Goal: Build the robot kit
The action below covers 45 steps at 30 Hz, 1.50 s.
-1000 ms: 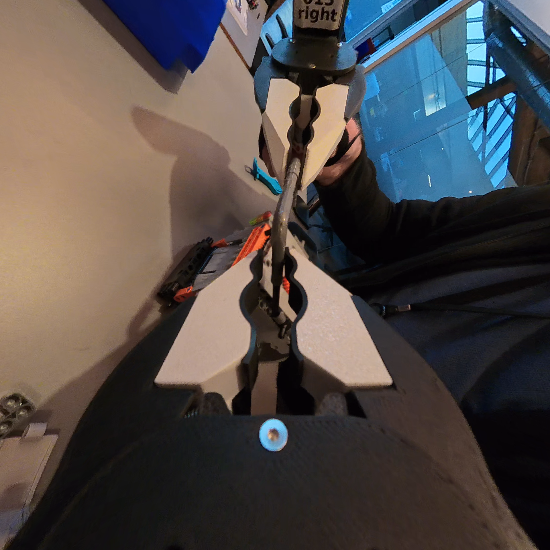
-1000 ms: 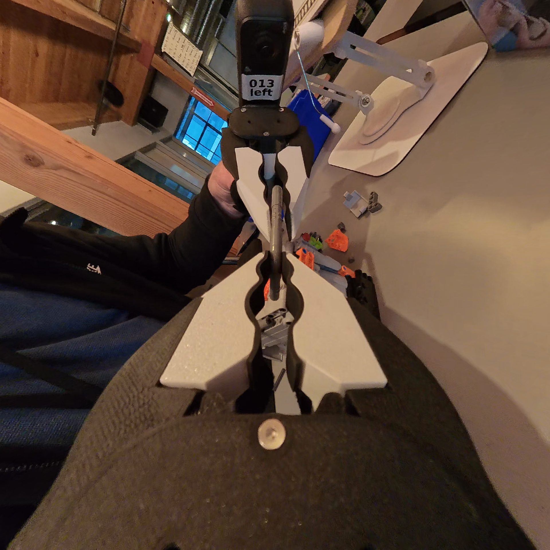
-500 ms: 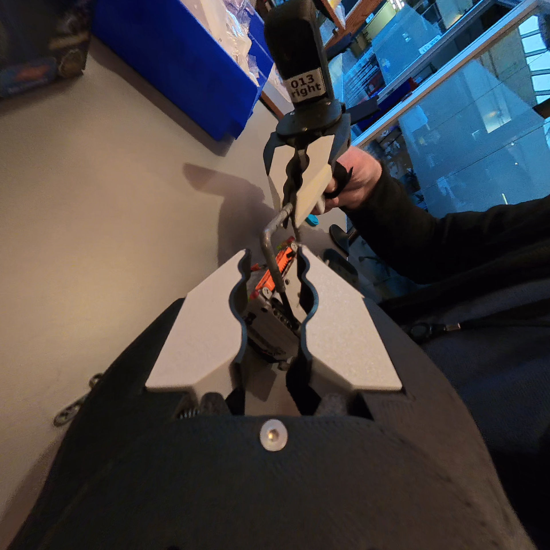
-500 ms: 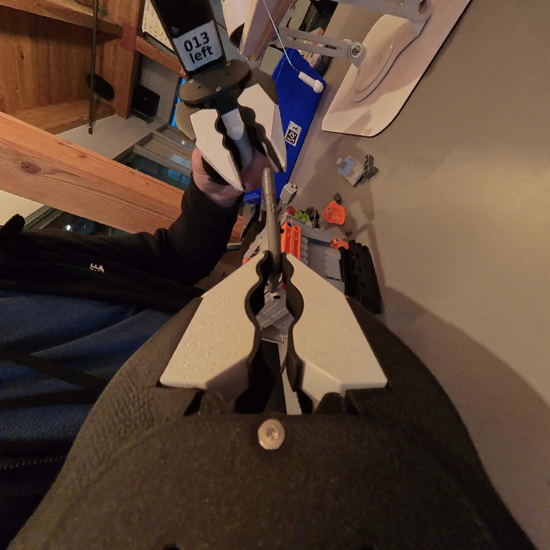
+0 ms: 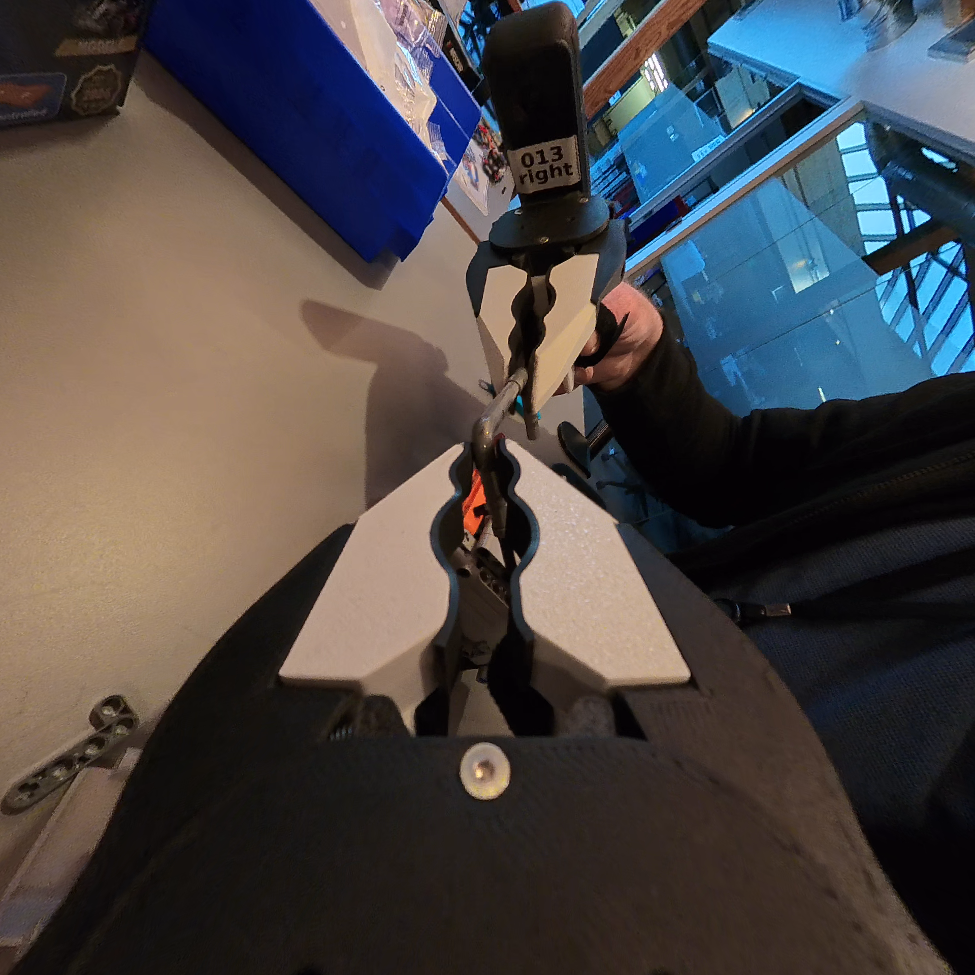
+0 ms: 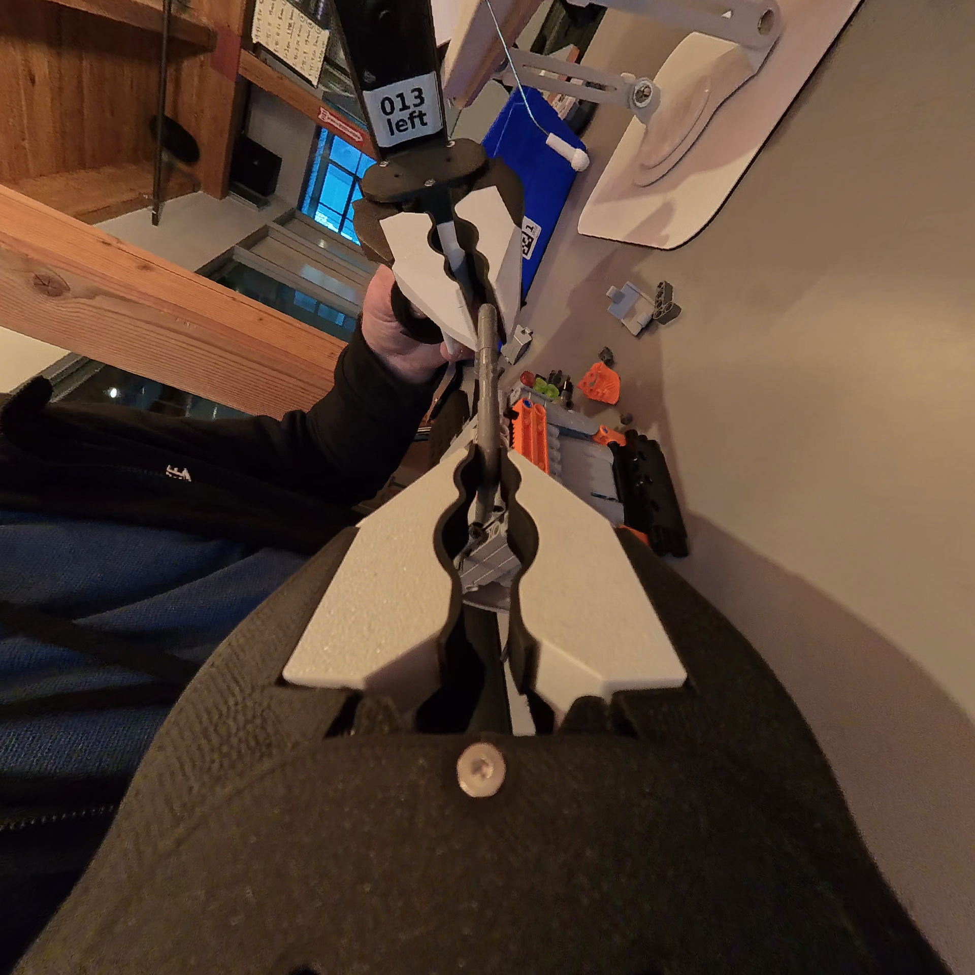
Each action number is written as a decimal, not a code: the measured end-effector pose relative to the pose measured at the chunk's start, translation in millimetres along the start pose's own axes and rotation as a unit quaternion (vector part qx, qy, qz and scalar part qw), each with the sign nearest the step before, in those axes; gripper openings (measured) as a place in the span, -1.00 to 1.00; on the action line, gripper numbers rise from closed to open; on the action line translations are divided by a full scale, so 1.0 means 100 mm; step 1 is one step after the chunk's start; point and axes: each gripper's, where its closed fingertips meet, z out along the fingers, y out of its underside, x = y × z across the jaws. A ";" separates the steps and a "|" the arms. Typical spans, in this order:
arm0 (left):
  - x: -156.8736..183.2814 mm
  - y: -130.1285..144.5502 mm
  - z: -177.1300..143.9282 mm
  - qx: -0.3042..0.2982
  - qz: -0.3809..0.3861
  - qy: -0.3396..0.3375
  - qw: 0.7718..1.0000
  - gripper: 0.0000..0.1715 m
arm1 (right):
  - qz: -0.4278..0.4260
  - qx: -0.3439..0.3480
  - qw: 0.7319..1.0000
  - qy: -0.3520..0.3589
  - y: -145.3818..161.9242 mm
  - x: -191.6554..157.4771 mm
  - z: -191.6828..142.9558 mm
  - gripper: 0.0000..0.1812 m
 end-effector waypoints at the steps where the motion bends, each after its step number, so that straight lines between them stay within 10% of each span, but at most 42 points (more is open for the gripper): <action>1: -0.01 0.00 0.00 0.003 -0.005 0.001 1.000 -0.92 | -0.001 0.000 1.000 0.001 -0.01 0.00 0.00 -0.95; 45: 0.04 0.13 -0.13 0.144 -0.112 0.025 0.983 -0.93 | -0.050 -0.065 0.997 -0.001 -0.16 -0.02 0.32 -0.96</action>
